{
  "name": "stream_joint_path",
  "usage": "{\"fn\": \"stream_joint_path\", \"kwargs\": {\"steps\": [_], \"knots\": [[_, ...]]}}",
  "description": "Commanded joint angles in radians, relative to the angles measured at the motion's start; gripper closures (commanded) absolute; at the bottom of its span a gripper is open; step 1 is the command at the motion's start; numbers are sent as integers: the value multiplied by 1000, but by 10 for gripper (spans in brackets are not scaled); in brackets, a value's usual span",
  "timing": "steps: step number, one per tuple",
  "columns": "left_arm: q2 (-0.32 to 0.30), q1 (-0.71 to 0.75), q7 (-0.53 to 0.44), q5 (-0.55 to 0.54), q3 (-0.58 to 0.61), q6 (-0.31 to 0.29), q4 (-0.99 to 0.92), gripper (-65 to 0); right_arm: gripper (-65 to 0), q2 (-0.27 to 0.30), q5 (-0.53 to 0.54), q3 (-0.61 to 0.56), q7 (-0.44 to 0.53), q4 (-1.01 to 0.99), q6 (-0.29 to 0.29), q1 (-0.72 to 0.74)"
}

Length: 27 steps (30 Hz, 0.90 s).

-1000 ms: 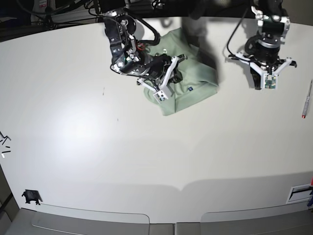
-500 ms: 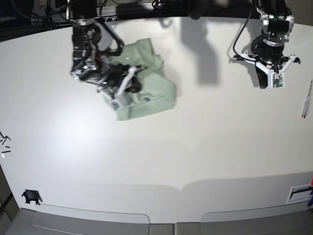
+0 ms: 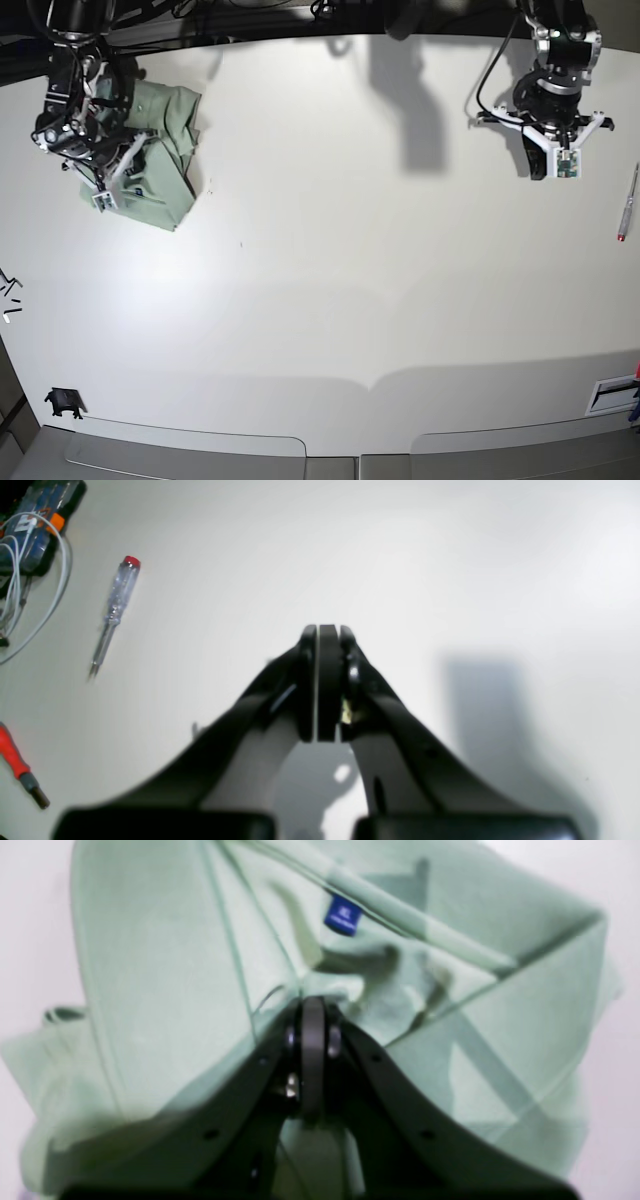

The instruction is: Fold the T-shirt properly

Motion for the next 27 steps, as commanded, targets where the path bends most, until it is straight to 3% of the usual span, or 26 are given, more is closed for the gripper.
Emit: {"fn": "stream_joint_path", "kwargs": {"steps": [1, 6, 9, 12, 19, 25, 27], "knots": [[-5, -2, -27, -3, -2, 4, 19, 0, 0, 34, -7, 5, 29, 11, 1, 8], [-6, -2, -27, -23, -2, 4, 19, 0, 0, 88, 9, 5, 106, 11, 0, 29], [-6, -2, -32, -36, -2, 1, 19, 0, 0, 122, 116, 6, 84, 13, 0, 89], [-23, -2, -34, -36, -2, 1, 19, 0, 0, 157, 276, 6, 30, 44, 5, 164], [-50, 82, -21, -118, -2, -3, 33, 0, 0, 161, 605, 7, -142, 252, 171, 239], [-51, 279, 3, -130, -2, -24, 70, 0, 0, 137, 840, 7, -304, 374, 171, 99], [-51, 360, 24, -161, -2, -68, 70, 0, 0, 132, 894, 7, -350, 397, 171, 13]]}}
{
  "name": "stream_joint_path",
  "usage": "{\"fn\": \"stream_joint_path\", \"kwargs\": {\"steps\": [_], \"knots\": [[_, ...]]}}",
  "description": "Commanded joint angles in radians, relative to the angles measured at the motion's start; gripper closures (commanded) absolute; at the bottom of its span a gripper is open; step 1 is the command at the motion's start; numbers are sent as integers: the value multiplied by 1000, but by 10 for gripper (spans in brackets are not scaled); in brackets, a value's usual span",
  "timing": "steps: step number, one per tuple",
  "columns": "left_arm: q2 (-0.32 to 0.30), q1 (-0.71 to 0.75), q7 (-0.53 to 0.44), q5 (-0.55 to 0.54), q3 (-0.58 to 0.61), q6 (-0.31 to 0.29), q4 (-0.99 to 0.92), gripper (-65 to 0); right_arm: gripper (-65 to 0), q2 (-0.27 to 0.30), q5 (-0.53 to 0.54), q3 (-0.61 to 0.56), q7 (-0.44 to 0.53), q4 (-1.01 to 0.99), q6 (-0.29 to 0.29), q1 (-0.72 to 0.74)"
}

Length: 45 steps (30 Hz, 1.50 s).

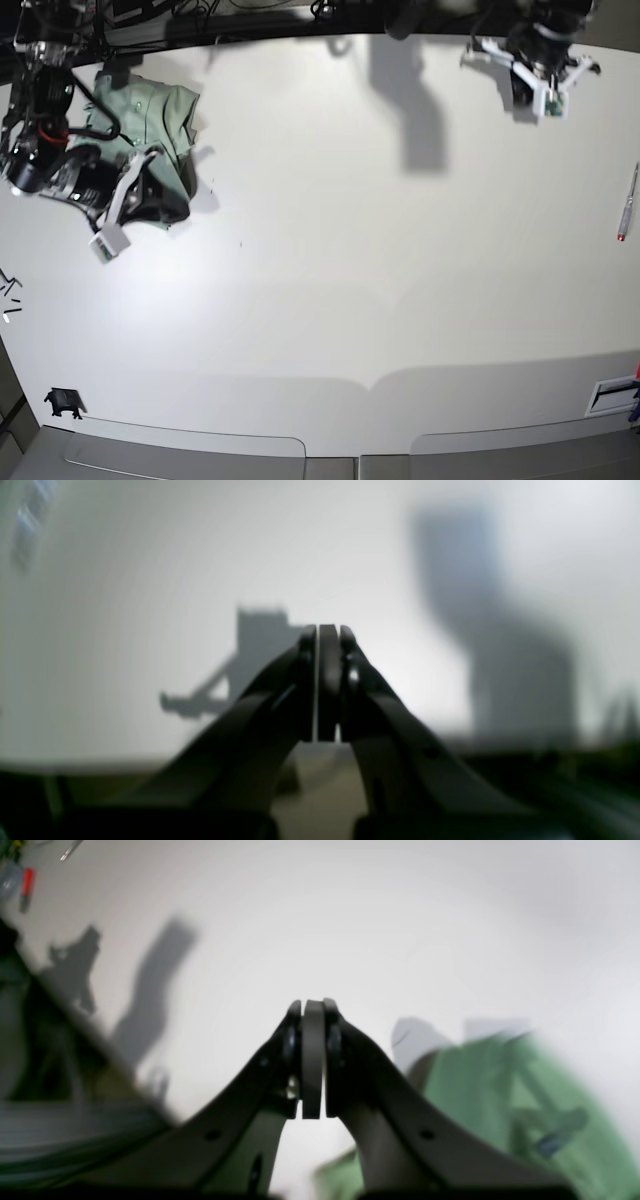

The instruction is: Fold the T-shirt properly

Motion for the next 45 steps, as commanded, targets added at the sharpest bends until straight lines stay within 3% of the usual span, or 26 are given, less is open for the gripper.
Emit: {"fn": "stream_joint_path", "kwargs": {"steps": [1, 5, 12, 18, 21, 23, 26, 28, 31, 35, 39, 42, 45], "knots": [[-3, 43, -12, -8, -2, -17, 18, 0, 0, 19, 54, 10, -1, 31, 6, -35], [-9, 199, 4, -14, -2, -33, 18, 0, 0, 19, 168, 10, -110, 129, 6, -221], [-13, 399, 84, -14, -2, -34, 18, 0, 0, 20, 253, 10, -111, 358, 6, -481], [-145, 465, 137, -121, -2, -41, 18, 0, 0, 19, 247, 10, -111, 370, 6, -639], [-191, 465, 101, -159, 1, -58, -7, 0, 0, 19, 245, 10, -111, 362, 6, -717], [-216, 465, 50, -184, 1, -104, -77, 0, 0, 19, 239, 9, -111, 335, 6, -768], [-257, 465, -42, -241, 4, -169, -225, 0, 0, 13, 136, 4, -111, 247, 6, -807], [-272, 459, -82, -278, 19, -198, -342, 0, 0, 6, 10, -6, -29, 153, 6, -806], [-271, 372, -129, -298, 69, -212, -530, 0, 0, 6, -167, -39, 192, -31, 6, -777], [-267, 224, -209, -293, 186, -216, -802, 0, 0, 6, -327, -160, 405, -320, 6, -656], [-210, 68, -288, -273, 286, -216, -1076, 0, 0, 5, -414, -373, 484, -628, 6, -483], [-140, -36, -358, -157, 323, -216, -1258, 0, 0, -3, -417, -562, 484, -832, 6, -363], [-82, -121, -459, -47, 336, -216, -1410, 0, 0, -55, -496, -712, 497, -986, 6, -249]]}}
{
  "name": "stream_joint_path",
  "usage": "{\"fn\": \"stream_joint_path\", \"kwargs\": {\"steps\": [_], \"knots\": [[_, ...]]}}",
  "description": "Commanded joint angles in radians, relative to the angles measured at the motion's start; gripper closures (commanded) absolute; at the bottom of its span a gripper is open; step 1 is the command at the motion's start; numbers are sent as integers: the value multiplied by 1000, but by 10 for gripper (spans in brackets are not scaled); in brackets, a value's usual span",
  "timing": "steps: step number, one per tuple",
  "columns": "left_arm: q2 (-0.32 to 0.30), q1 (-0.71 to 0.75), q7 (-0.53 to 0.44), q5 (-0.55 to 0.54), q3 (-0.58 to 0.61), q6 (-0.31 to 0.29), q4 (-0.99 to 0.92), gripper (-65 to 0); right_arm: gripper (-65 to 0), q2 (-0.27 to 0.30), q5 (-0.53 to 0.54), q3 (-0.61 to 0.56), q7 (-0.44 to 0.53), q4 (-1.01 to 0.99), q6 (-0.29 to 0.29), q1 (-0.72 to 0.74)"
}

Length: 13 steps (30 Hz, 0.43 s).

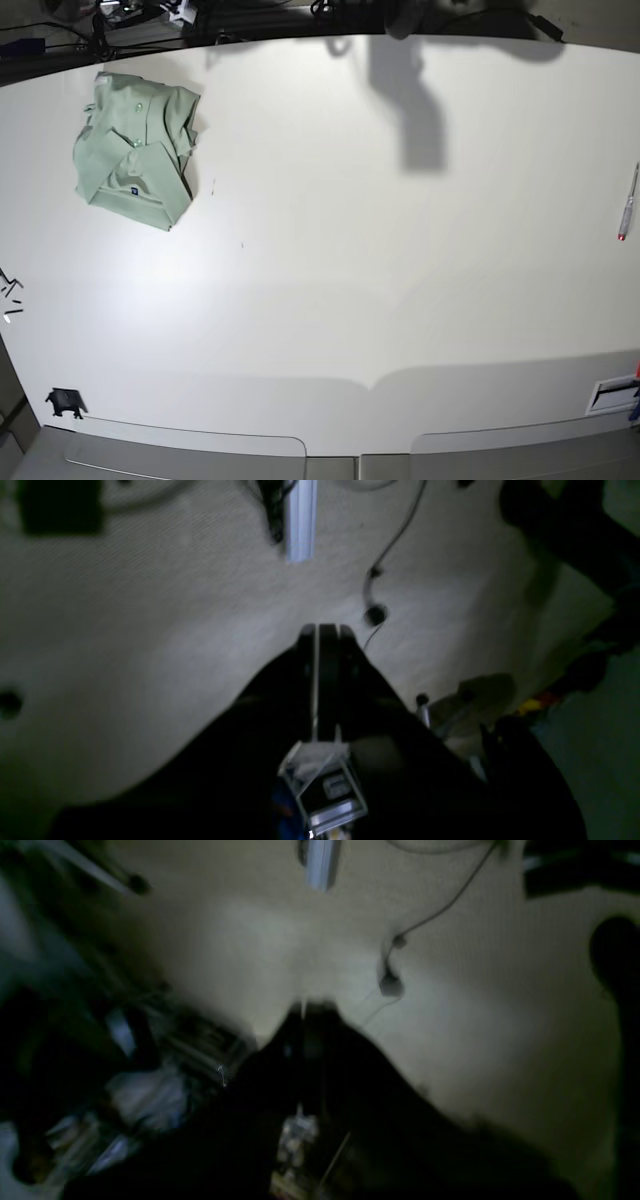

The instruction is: Fold the T-shirt properly

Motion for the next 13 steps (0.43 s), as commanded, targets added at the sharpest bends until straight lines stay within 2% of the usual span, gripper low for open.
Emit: {"fn": "stream_joint_path", "kwargs": {"steps": [1, 2, 3, 5, 9, 11, 13], "knots": [[3, -2, -28, 26, 0, -5, -31, 0, 0, -14, -11, -32, 14, -27, 9, 25], [17, -24, -69, 59, 0, -4, -68, 0, 0, -36, -34, -67, 36, -63, 9, 55], [27, -45, -108, 88, -1, -4, -99, 0, 0, -60, -53, -97, 66, -92, -20, 81], [40, -84, -156, 133, -1, -4, -148, 0, 0, -108, -65, -148, 118, -134, -134, 121], [42, -148, -163, 182, -1, 3, -211, 0, 0, -199, -83, -212, 165, -167, -371, 166], [44, -171, -164, 189, -1, 61, -232, 0, 0, -235, -83, -226, 210, -169, -455, 169], [48, -190, -171, 190, -1, 150, -248, 0, 0, -267, -83, -228, 271, -169, -522, 167]]}}
